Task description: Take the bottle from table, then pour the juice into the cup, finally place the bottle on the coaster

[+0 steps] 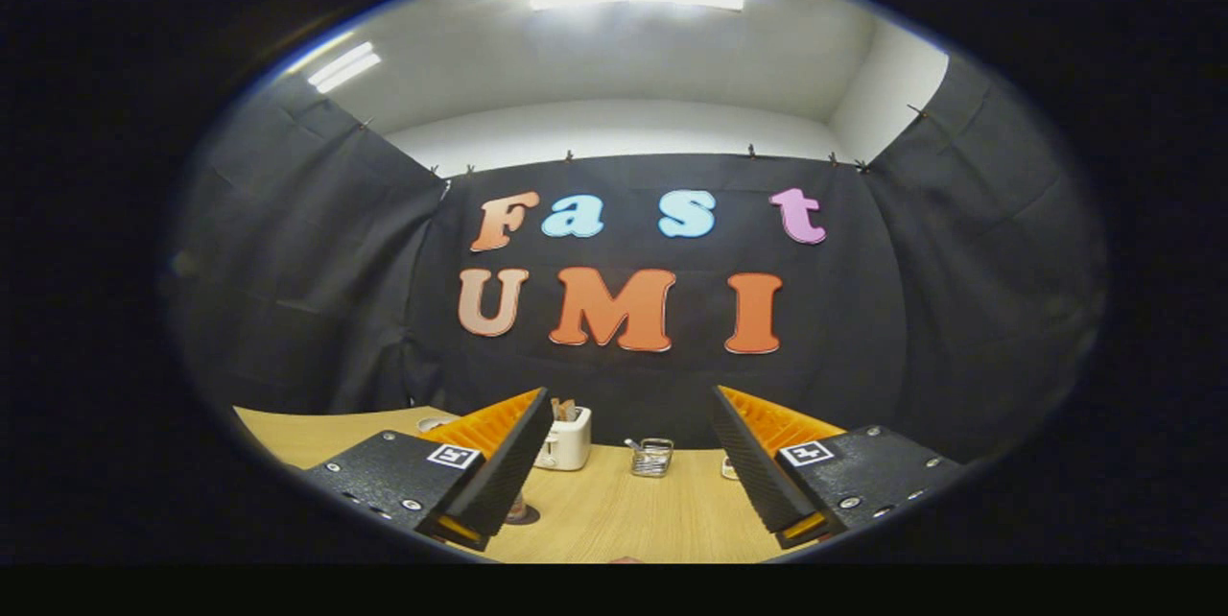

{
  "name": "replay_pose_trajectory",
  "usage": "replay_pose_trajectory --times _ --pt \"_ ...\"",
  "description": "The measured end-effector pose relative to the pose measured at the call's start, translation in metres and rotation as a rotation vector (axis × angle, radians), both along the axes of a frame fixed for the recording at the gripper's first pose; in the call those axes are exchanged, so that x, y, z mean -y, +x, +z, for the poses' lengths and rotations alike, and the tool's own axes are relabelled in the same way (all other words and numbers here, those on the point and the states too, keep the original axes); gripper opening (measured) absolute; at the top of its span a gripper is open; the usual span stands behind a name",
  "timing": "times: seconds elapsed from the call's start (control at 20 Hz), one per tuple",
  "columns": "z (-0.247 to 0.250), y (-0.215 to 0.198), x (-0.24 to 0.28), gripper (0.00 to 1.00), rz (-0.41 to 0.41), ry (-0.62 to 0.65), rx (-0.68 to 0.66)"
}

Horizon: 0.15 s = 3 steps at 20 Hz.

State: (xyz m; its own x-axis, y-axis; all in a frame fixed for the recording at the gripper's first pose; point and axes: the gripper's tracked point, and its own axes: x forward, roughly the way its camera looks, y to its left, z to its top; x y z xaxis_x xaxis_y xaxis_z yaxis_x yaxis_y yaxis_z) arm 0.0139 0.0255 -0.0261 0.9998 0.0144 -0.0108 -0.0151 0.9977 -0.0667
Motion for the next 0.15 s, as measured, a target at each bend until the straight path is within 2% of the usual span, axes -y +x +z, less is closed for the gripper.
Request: replay_pose_trajectory --times 0.15 --pt "-0.0029 0.0016 -0.0028 0.97 -0.012 0.001 -0.014"
